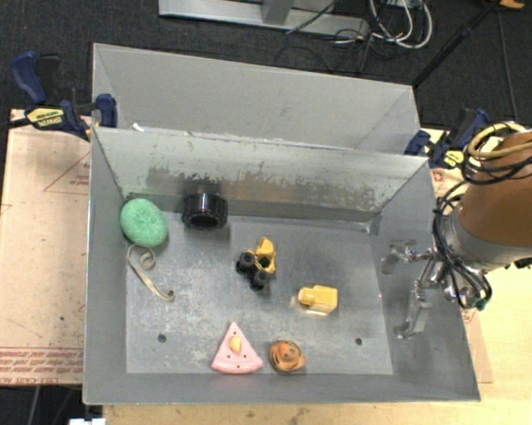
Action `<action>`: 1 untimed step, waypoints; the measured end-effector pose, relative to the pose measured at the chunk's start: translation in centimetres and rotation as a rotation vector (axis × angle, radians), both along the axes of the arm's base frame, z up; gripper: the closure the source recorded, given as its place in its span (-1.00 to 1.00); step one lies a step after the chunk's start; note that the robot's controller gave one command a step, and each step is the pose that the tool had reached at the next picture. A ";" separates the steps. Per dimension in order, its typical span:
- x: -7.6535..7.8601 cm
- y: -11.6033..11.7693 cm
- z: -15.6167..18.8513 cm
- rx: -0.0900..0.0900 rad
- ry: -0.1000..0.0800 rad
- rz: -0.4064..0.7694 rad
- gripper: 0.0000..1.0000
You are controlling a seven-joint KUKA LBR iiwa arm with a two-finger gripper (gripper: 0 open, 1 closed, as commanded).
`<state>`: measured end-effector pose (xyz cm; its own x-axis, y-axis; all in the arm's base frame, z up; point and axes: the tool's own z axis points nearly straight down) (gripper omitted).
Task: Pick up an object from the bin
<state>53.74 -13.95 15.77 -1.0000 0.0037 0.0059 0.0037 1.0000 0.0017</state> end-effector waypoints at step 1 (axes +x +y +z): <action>0.2 0.1 0.5 -0.001 -0.007 0.003 -1.00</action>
Offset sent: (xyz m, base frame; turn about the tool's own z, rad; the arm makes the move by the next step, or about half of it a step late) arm -0.0316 -0.0111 0.0232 -0.0643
